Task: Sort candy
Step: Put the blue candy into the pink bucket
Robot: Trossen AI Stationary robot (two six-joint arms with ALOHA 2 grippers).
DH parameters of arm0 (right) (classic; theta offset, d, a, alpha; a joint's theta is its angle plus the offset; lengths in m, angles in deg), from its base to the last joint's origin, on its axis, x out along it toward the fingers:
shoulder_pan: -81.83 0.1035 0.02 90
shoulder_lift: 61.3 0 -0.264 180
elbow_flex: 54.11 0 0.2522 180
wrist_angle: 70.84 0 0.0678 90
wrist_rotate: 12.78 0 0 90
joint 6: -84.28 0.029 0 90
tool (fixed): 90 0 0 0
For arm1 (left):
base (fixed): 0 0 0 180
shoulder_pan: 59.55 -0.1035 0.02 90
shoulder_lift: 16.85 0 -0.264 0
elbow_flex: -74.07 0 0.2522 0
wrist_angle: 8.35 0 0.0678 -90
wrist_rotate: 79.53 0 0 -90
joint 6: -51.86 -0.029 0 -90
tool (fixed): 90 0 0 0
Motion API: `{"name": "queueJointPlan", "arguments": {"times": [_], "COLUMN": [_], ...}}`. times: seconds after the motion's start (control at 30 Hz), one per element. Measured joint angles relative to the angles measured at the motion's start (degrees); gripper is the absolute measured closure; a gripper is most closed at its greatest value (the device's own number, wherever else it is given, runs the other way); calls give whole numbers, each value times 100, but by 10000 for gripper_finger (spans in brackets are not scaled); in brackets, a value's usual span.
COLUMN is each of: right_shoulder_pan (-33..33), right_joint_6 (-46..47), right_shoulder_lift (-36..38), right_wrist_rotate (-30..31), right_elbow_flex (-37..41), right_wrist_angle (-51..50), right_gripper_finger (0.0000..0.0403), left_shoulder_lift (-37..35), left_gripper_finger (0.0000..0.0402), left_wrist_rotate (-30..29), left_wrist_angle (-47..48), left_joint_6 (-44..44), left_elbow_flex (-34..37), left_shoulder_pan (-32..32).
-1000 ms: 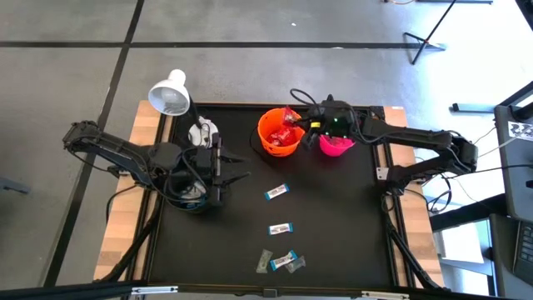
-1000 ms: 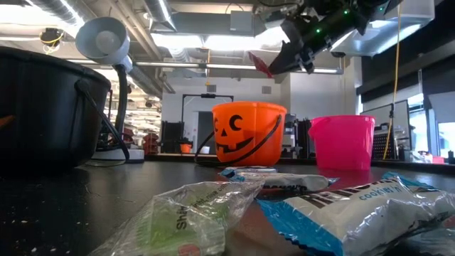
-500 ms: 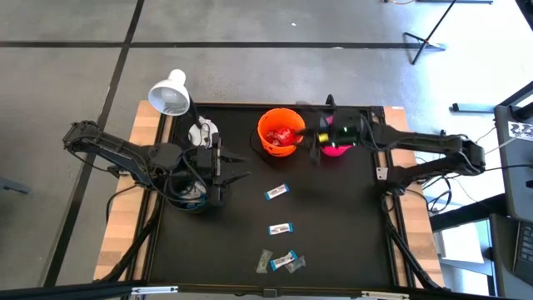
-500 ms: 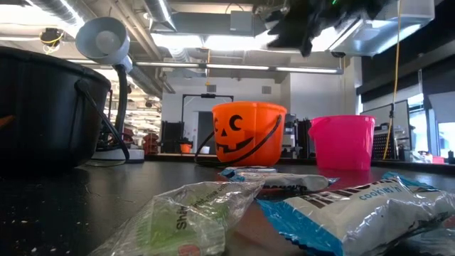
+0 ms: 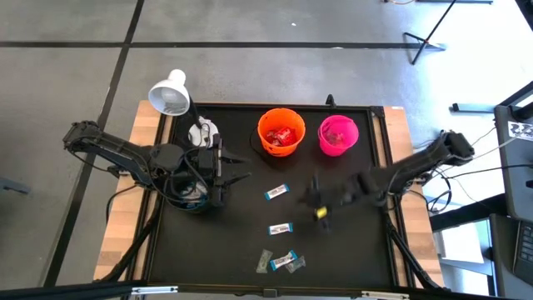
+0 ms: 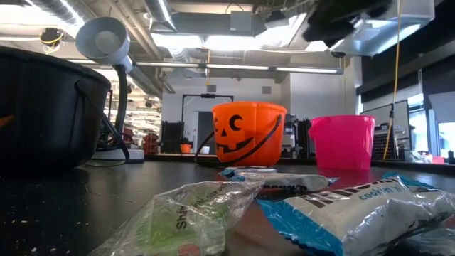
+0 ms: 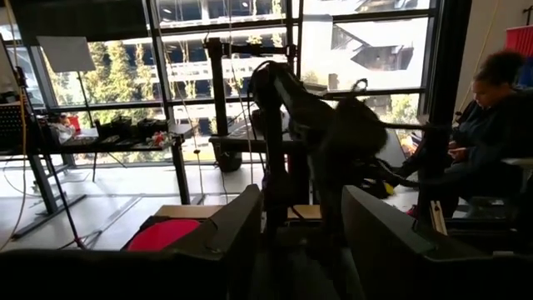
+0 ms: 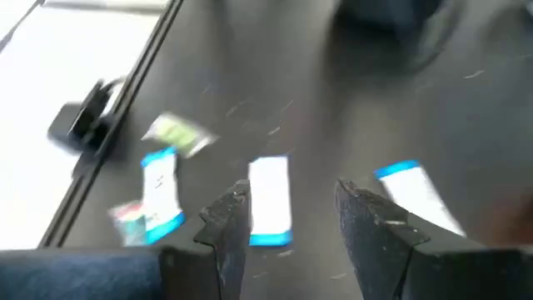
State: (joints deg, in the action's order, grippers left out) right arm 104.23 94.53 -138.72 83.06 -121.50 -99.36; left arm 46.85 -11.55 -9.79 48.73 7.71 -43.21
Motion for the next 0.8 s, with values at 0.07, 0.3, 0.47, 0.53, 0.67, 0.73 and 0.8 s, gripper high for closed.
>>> {"name": "queueJointPlan", "arguments": {"times": [0.07,0.3,0.47,0.53,0.67,0.73,0.8], "right_shoulder_pan": [409,1468,1877,1984,2133,2203,2237], "right_joint_6": [157,541,946,1149,1523,1639,1651], "right_shoulder_lift": [-288,-1306,-1979,-2181,-2383,-2421,-2465], "right_wrist_rotate": [134,310,361,350,360,369,405], "right_elbow_flex": [0,2,2,2,2,2,2], "right_wrist_angle": [76,806,1045,1136,1441,1706,1959], "right_gripper_finger": [231,231,231,231,231,231,231], "left_shoulder_lift": [0,0,0,0,5,39,69], "left_gripper_finger": [244,244,244,244,244,244,244], "left_wrist_rotate": [-1,0,2,11,15,15,22], "left_wrist_angle": [5,22,30,33,40,40,55], "left_joint_6": [1,51,132,157,162,164,164], "left_elbow_flex": [0,0,0,0,0,0,0], "left_shoulder_pan": [0,0,0,18,20,20,20]}}
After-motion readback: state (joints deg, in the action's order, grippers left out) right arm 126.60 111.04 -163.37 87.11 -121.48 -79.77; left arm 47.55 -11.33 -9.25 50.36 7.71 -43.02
